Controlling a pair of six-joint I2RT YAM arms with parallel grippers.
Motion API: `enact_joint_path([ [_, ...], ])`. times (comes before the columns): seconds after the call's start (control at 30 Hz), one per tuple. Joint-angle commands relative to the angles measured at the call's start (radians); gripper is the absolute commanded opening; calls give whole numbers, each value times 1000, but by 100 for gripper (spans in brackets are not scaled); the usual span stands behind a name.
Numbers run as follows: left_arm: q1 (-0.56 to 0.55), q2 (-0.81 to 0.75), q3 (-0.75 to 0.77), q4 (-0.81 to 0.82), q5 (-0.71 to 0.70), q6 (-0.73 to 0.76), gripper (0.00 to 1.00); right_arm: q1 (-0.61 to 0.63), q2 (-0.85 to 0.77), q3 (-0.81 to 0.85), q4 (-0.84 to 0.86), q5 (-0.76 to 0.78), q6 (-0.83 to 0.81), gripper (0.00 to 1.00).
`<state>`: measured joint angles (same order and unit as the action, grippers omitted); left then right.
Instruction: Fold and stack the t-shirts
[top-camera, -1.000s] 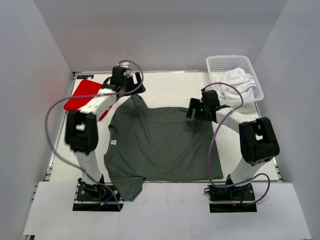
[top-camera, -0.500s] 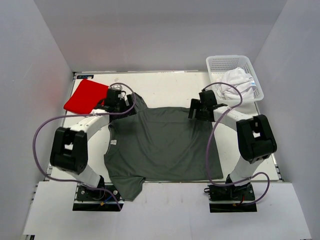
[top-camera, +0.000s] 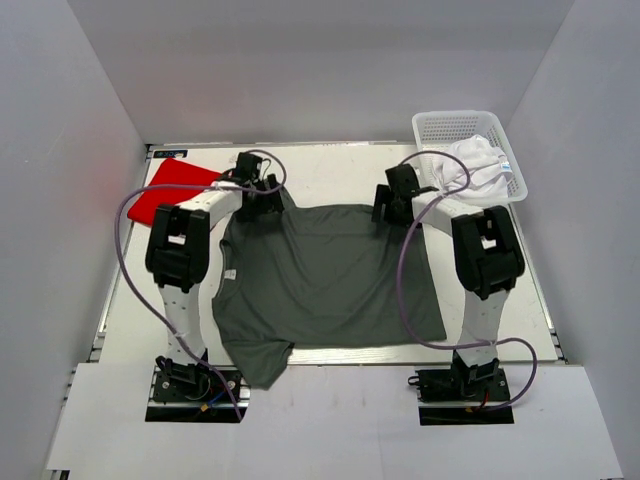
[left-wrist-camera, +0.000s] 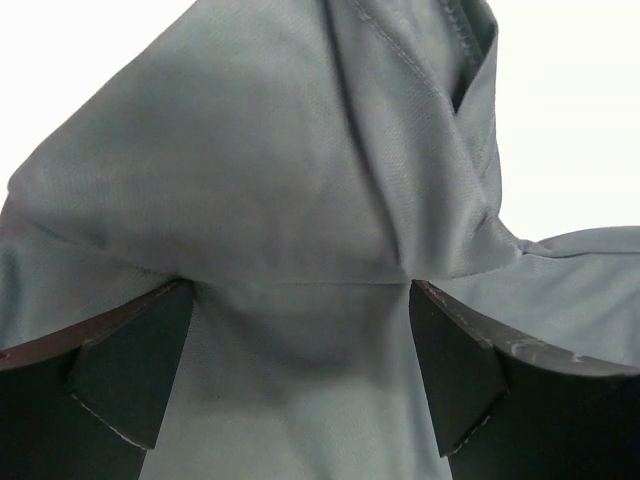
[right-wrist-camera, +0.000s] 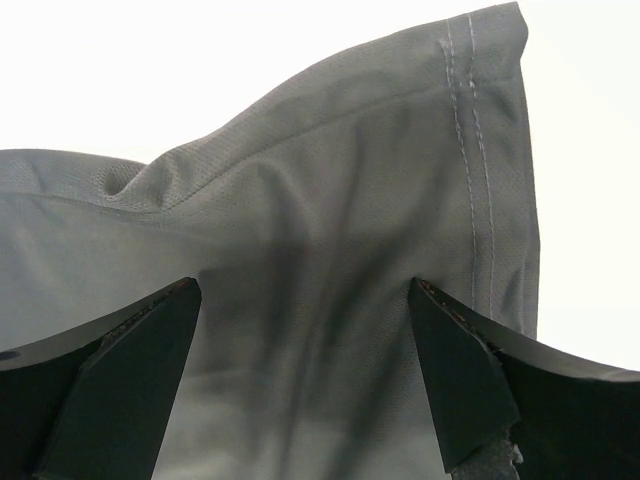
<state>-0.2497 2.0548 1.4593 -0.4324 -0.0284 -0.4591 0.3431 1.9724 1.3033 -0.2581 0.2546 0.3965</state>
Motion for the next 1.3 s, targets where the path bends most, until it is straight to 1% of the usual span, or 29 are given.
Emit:
enact_joint_path([
  [0.0,15,112,139,-87,-19,22,100,-1,101,159,-58,57,2,90],
  [0.03,15,142,182,-124,-34,36,100,-1,141,190,-64,61,-4,90],
  [0.07,27,200,278,-141,-48,46,100,-1,161,223,-76,54,-14,90],
  [0.1,27,226,327,-160,-60,46,100,-6,181,250,-90,55,-24,90],
  [0.13,27,251,378,-179,-71,59,100,-4,236,354,-99,55,-33,90],
  [0.17,38,293,474,-207,-71,69,100,-1,252,388,-121,52,-39,90],
  [0.23,38,323,585,-207,-61,108,100,-4,296,506,-142,51,-64,90],
  [0.33,47,328,659,-178,5,155,100,0,277,556,-130,6,-105,90],
  [0.4,47,291,659,-166,47,184,100,11,235,556,-118,0,-111,90],
  [0.43,47,277,680,-166,57,195,100,16,183,550,-124,-2,-117,90],
  [0.5,47,243,690,-202,48,195,100,30,140,527,-130,-11,-128,90],
  [0.53,47,190,679,-221,38,195,100,45,65,464,-124,-24,-136,90],
  [0.57,47,153,650,-235,29,185,100,54,37,433,-100,-50,-149,90],
  [0.6,34,107,547,-235,9,175,100,66,10,404,-90,-54,-148,90],
  [0.63,20,55,471,-235,8,163,100,73,-76,325,-73,-80,-133,90],
  [0.67,20,-70,290,-176,24,130,100,85,-102,254,-34,-83,-119,90],
  [0.73,20,-203,94,-105,83,77,100,99,-177,141,34,-101,-49,90],
  [0.77,20,-272,-92,-41,119,12,100,106,-222,66,54,-113,-32,90],
  [0.8,10,-406,-185,-8,139,-19,100,108,-260,-5,66,-136,-19,90],
  [0.83,10,-471,-276,29,168,-45,100,112,-285,-36,107,-191,2,90],
  [0.87,-2,-534,-444,108,220,-88,100,126,-305,-112,121,-202,4,90],
  [0.9,-2,-641,-517,141,247,-102,100,126,-308,-133,131,-231,13,90],
  [0.93,-14,-685,-574,153,275,-111,100,131,-313,-151,164,-245,37,90],
  [0.97,-29,-721,-656,123,291,-142,100,135,-308,-180,166,-244,48,90],
  [1.03,-65,-812,-726,89,301,-174,100,137,-299,-194,174,-279,80,90],
  [1.07,-77,-841,-793,80,324,-203,98,143,-294,-214,178,-293,87,90],
  [1.13,-114,-895,-865,43,335,-236,95,142,-288,-225,192,-296,87,90],
  [1.2,-138,-964,-902,-8,347,-274,95,143,-280,-236,191,-296,90,90],
  [1.27,-184,-999,-982,4,431,-300,92,140,-273,-242,194,-314,99,90],
])
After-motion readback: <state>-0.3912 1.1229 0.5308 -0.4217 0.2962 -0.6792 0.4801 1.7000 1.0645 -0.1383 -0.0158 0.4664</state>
